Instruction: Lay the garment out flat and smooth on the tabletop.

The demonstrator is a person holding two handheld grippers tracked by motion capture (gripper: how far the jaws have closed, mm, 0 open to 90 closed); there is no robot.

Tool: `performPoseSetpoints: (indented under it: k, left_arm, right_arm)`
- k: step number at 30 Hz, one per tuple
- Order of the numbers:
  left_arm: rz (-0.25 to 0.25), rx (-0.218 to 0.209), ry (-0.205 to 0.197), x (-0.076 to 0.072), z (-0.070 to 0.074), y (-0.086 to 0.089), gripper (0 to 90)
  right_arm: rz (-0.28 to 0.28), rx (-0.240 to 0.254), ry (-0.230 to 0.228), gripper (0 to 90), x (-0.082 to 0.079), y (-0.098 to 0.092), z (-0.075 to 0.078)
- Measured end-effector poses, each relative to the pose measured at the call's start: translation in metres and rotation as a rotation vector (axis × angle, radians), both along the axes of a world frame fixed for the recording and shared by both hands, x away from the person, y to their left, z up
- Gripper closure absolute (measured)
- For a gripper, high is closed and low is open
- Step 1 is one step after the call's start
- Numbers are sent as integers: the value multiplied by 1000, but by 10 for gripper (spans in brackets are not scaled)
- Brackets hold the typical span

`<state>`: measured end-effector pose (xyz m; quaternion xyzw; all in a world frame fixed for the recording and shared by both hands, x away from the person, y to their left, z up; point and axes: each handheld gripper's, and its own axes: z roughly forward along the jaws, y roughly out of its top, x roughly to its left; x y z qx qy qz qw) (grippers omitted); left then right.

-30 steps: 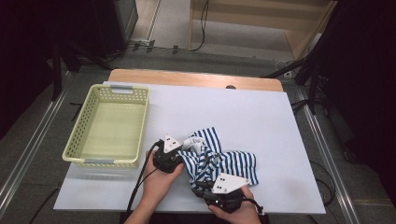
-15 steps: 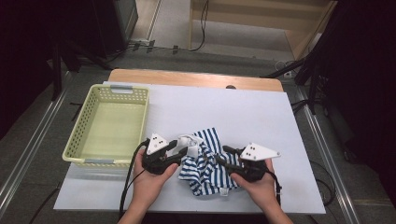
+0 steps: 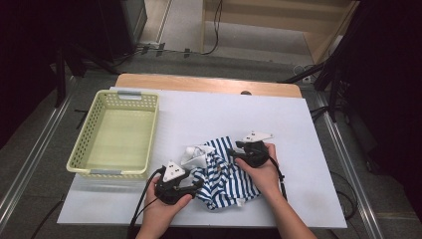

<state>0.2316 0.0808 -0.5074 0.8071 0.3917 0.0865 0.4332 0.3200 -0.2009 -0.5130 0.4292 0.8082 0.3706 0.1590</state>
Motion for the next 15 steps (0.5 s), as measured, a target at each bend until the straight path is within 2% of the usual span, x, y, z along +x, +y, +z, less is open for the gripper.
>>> performPoseSetpoints:
  k: [4,6,11,13,15]
  left_arm:
    - [-12,72,-9,-5,-3,-7,456]
    - [-7,97,-9,-5,-5,-9,469]
    - [8,141,-37,-7,-5,-12,551]
    - [11,163,-56,-8,-5,-13,595]
    - [9,179,-68,-9,-5,-14,672]
  right_arm:
    - [5,-45,32,538,3,5,-4]
    - [6,-55,29,569,2,7,-4]
    - [57,-69,26,834,-1,11,-3]
    - [67,-67,32,852,0,10,-2]
    - [58,-42,55,858,2,5,-2]
